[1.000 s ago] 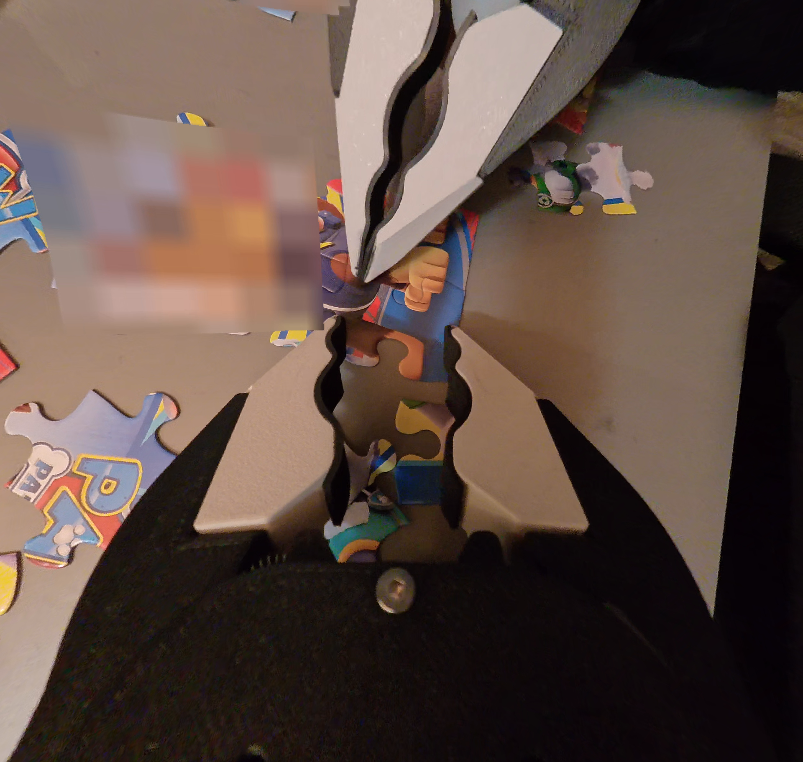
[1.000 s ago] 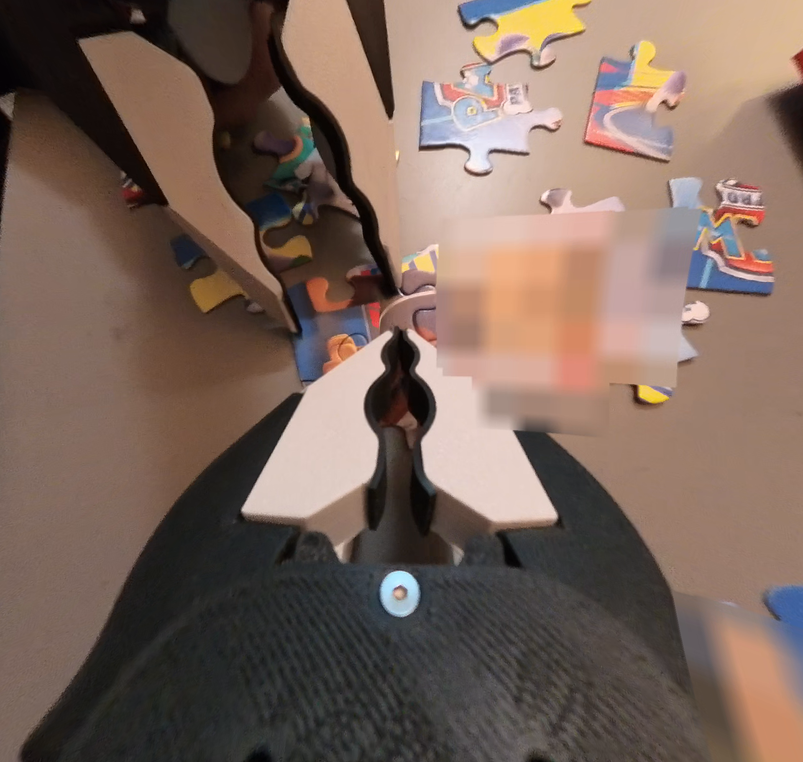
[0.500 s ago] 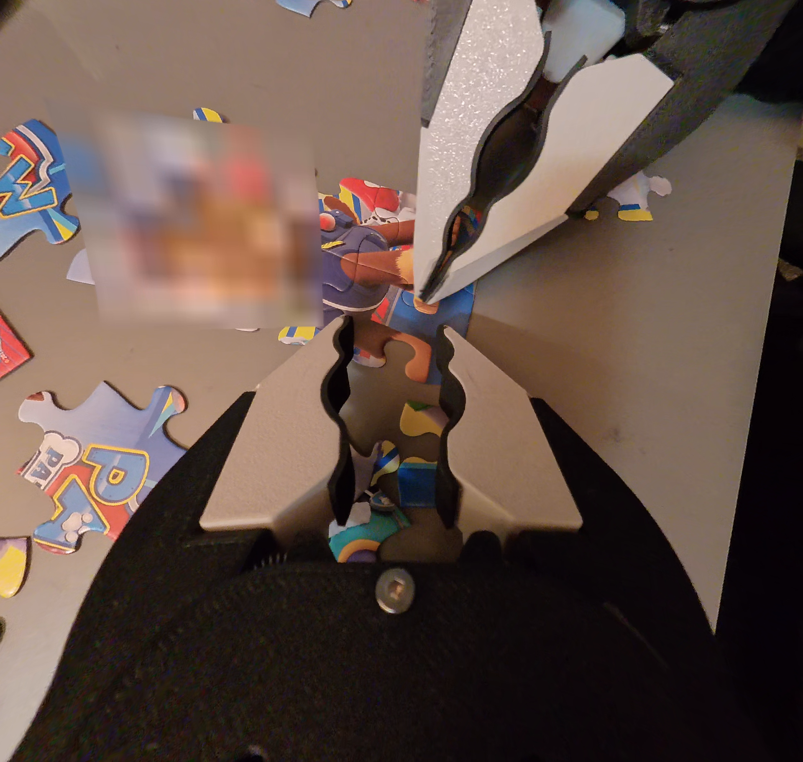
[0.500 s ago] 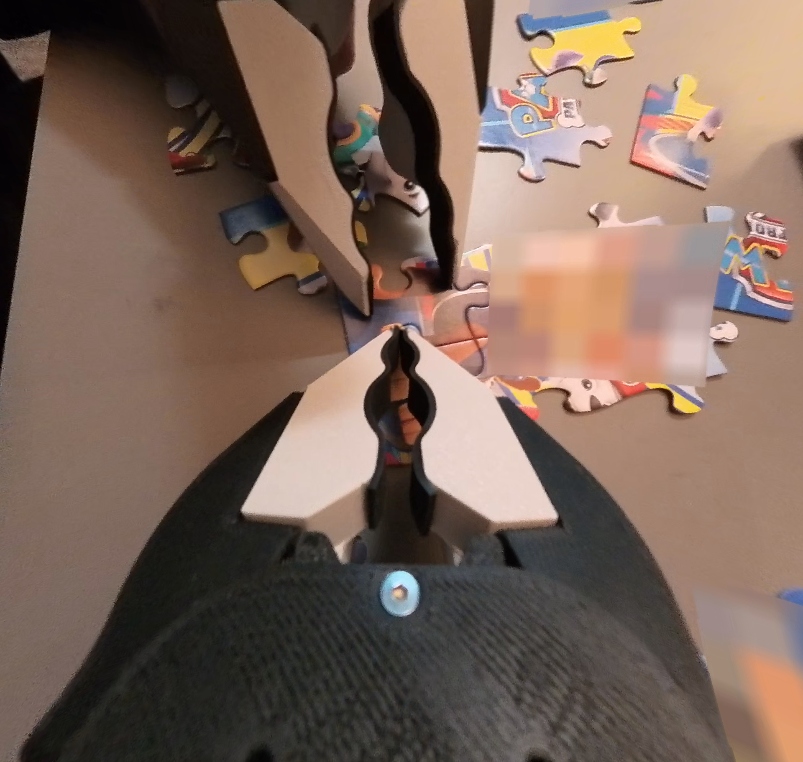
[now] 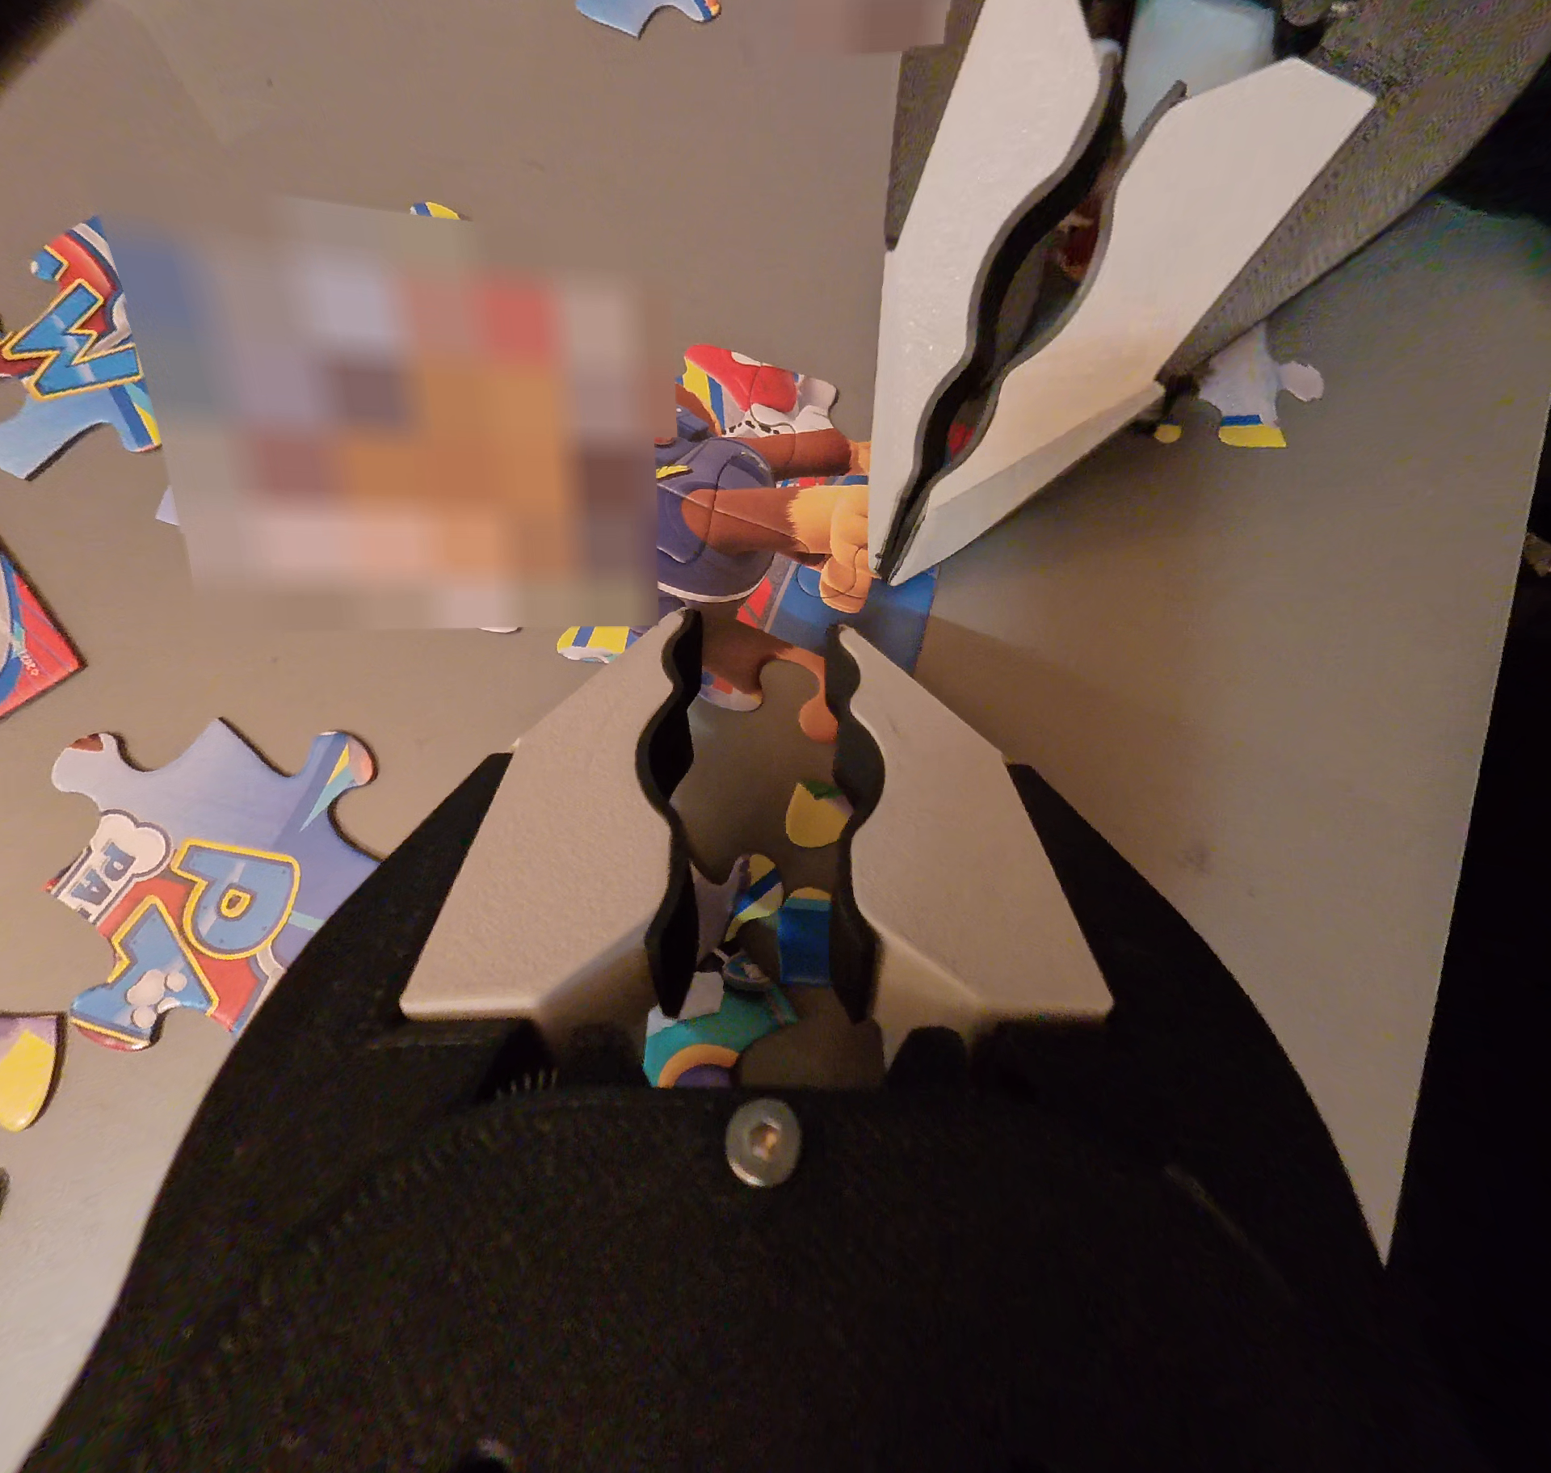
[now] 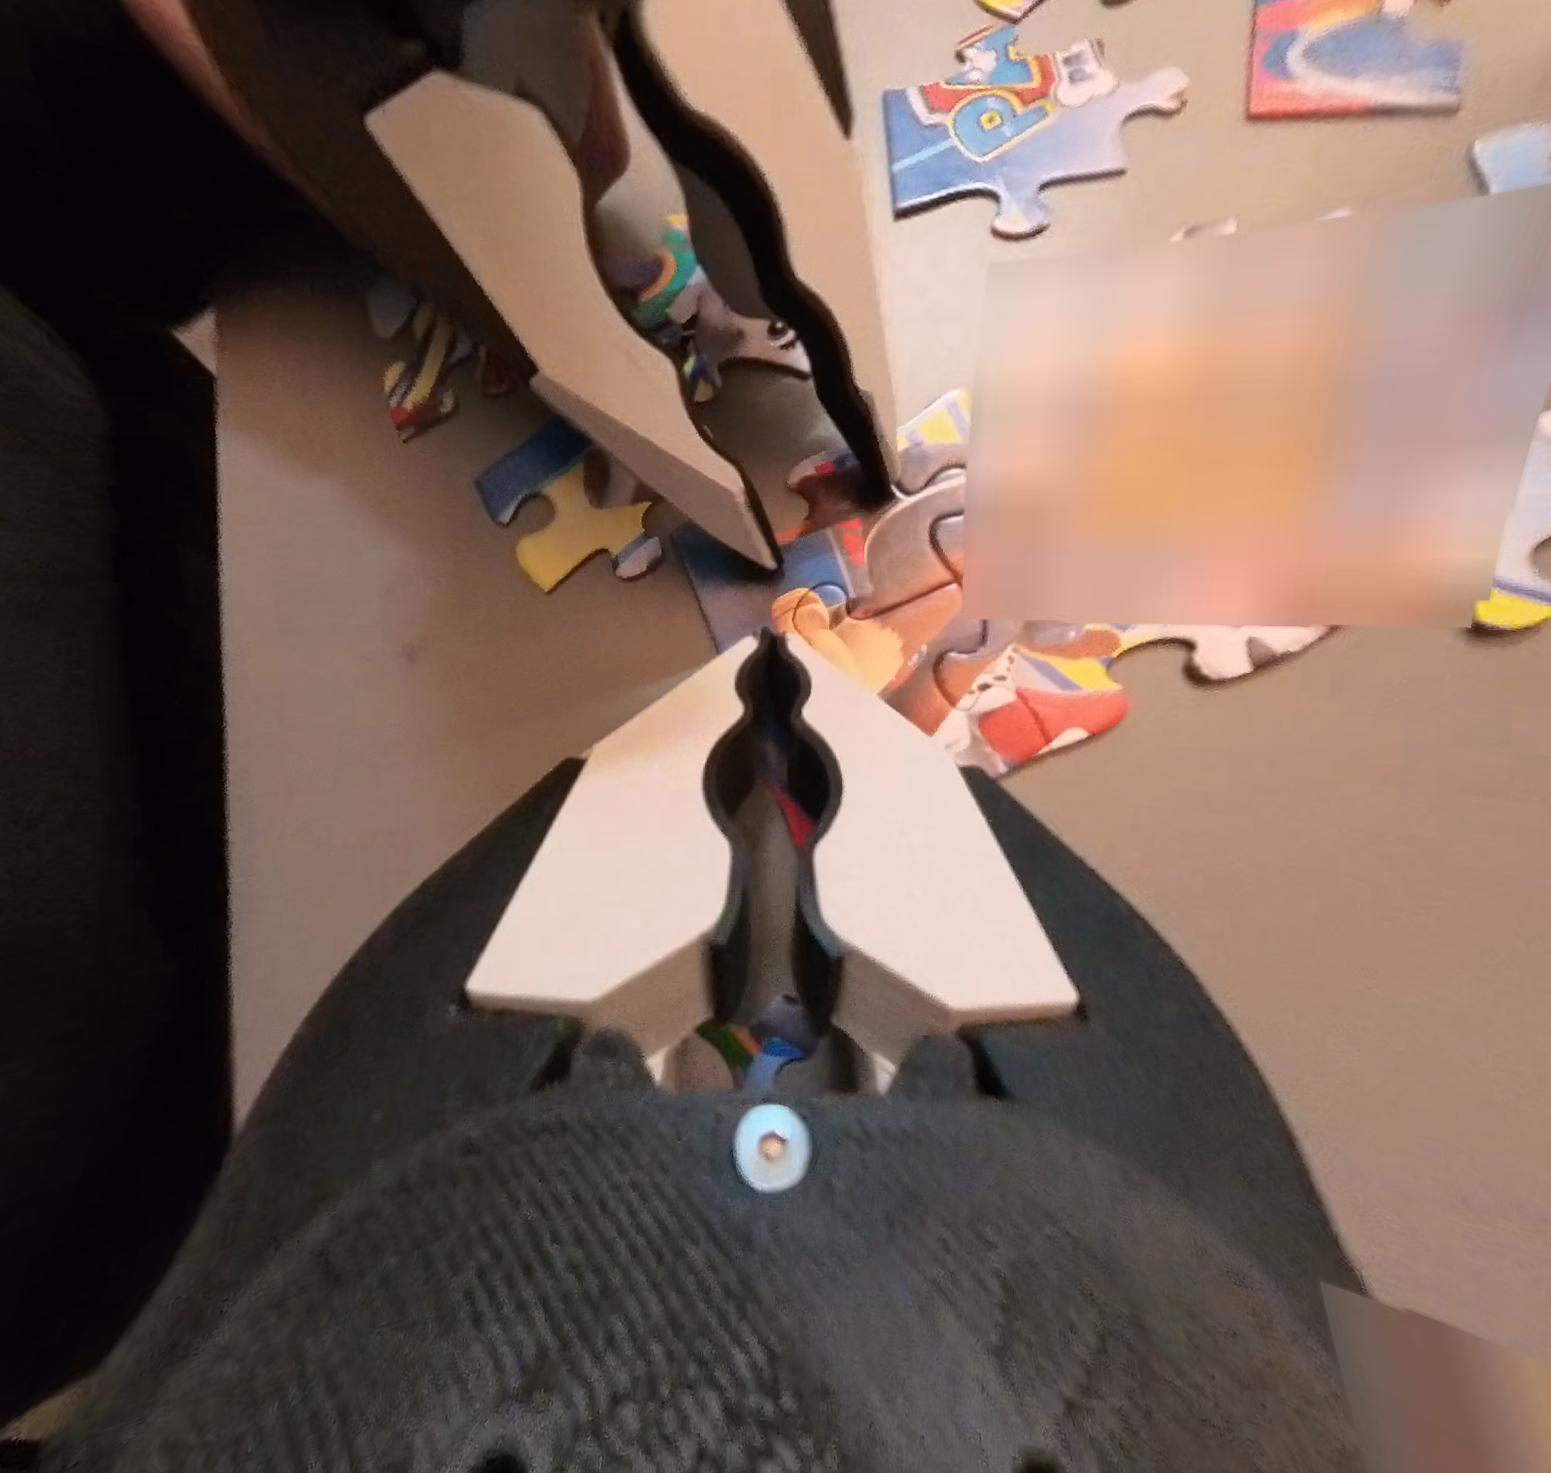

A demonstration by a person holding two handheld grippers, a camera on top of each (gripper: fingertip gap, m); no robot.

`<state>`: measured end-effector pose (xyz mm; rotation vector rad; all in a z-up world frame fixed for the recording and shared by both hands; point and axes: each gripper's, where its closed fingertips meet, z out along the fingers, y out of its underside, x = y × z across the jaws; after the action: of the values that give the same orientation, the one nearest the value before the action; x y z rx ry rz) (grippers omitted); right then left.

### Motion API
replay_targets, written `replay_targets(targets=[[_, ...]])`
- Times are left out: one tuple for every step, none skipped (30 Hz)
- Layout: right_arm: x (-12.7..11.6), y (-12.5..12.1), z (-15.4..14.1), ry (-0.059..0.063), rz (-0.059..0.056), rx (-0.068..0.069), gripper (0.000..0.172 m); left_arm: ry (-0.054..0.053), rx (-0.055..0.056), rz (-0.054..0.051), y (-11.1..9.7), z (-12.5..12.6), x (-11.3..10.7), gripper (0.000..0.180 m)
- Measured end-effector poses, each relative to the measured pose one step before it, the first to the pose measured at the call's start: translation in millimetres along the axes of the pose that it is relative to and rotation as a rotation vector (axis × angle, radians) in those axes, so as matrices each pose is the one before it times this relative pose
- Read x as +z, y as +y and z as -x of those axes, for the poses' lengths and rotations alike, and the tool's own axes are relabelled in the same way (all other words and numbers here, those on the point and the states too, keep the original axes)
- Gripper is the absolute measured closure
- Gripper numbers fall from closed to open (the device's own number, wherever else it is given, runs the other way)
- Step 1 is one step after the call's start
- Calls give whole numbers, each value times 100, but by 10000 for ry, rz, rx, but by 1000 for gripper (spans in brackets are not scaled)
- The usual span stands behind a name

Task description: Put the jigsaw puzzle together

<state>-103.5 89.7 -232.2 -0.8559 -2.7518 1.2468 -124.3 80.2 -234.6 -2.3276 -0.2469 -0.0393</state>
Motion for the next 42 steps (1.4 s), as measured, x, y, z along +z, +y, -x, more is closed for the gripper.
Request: replay_targets(targets=[[-10, -18, 6, -105, 51, 205, 172, 17, -53, -14, -17, 1, 12, 153], [12, -12, -5, 74, 136, -148, 172, 24, -65, 3, -5, 1, 8, 153], [13, -46, -122, 233, 185, -318, 172, 10, -48, 33, 11, 16, -12, 154], [-11, -172, -463, 449, 109, -315, 172, -7, -12, 37, 6, 11, 4, 154], [-55, -371, -603, 479, -73, -321, 172, -22, 20, 40, 3, -9, 6, 154], [-8, -475, -323, 203, -216, -146, 172, -30, 27, 37, 5, 9, 1, 154], [159, -182, -185, 24, -69, 67, 172, -24, 17, 31, 1, 5, 12, 154], [322, 198, -185, 20, 123, 84, 172, -15, 4, 26, 5, -5, 2, 154], [168, 72, -113, 35, 6, -40, 172, -12, 0, 18, -2, 10, 1, 154], [51, 90, -77, 34, 65, -44, 172, -12, -2, 11, -3, 1, -2, 154], [-6, 1, 15, -9, 105, 3, 172, -13, 9, 20, 12, 0, 6, 154], [16, 26, 6, 24, 176, -83, 172, -14, 14, 33, 9, 0, 3, 154], [2, -11, -55, 63, 151, -138, 172, -18, 24, 40, 11, 11, 6, 154], [-5, -5, -458, 265, 103, -77, 172, -22, 26, 33, -4, 7, 2, 154], [-54, 46, -1224, 643, 37, -68, 172, -19, 21, 20, 13, 7, 5, 154], [-4, 86, -895, 315, -46, -1, 172, -14, 8, -3, -14, 3, 1, 154], [32, -28, -154, -219, -97, 310, 172, -5, -11, -25, 0, 7, -3, 154], [22, -9, -18, -215, -31, 337, 172, -6, -21, -35, 0, 5, 4, 154], [0, -5, 0, 10, 16, 25, 172, -11, -24, -33, -14, 17, 3, 154], [3, -21, 115, 127, 33, -210, 172, -6, -22, -22, -3, -1, 2, 154], [31, -75, 558, -116, -6, -216, 172, -9, -9, -10, -6, -1, 0, 154], [88, -151, 1007, -459, -78, 12, 172, -19, 5, -10, -11, 20, 6, 154], [118, -157, 586, -289, -119, 141, 172, -26, 17, -6, 2, 30, 10, 155], [81, -74, -108, 64, -113, 29, 172, -12, 12, 1, -6, 24, -8, 155], [1, -20, -515, 222, -99, -22, 172, -1, -2, 9, 1, 19, 2, 156], [-65, 54, -882, 390, -38, 16, 172, 0, 0, 8, 4, -3, 1, 156], [-82, 127, -637, 251, 16, 22, 172, -4, 4, 4, -1, 7, 4, 156], [-113, 100, 43, -85, 31, 103, 172, -1, -5, -5, 0, 0, -3, 156], [-129, 125, 355, -189, 58, 118, 172, 3, -25, -14, -1, -7, 4, 156], [-171, 188, 757, -372, 52, 91, 172, 1, -16, -17, -5, 3, -8, 156], [-178, 251, 863, -431, 45, 166, 172, 5, -16, -16, -4, -4, 5, 156], [-227, 325, 776, -406, 60, 223, 172, 4, -29, -14, 2, 10, -2, 156], [-266, 440, 779, -443, 100, 255, 172, -2, -27, -6, -12, 35, 1, 157], [-275, 481, 710, -430, 133, 292, 172, -7, -30, -6, -10, 31, 0, 157], [-251, 485, 668, -393, 138, 227, 172, 1, -23, -5, -8, 24, -1, 158], [-194, 512, 471, -229, 166, 84, 172, -1, -12, 1, -1, 4, 0, 158], [-150, 392, 62, 69, 116, -24, 172, -18, 22, 20, 6, 4, -2, 158], [-214, 8, -216, 250, -121, -57, 172, -24, 95, 50, 22, -13, -29, 158], [-248, -98, -299, 269, -172, -52, 172, 8, 100, 102, 79, -55, -81, 158], [-263, -190, -311, 225, -218, 6, 172, 20, -7, 139, 77, -23, -128, 158], [-249, -190, -325, 165, -216, 38, 172, -44, -104, 102, 59, 128, -121, 158], [-211, -137, -420, 177, -174, 68, 172, -63, -76, 16, 29, 136, -124, 158]])
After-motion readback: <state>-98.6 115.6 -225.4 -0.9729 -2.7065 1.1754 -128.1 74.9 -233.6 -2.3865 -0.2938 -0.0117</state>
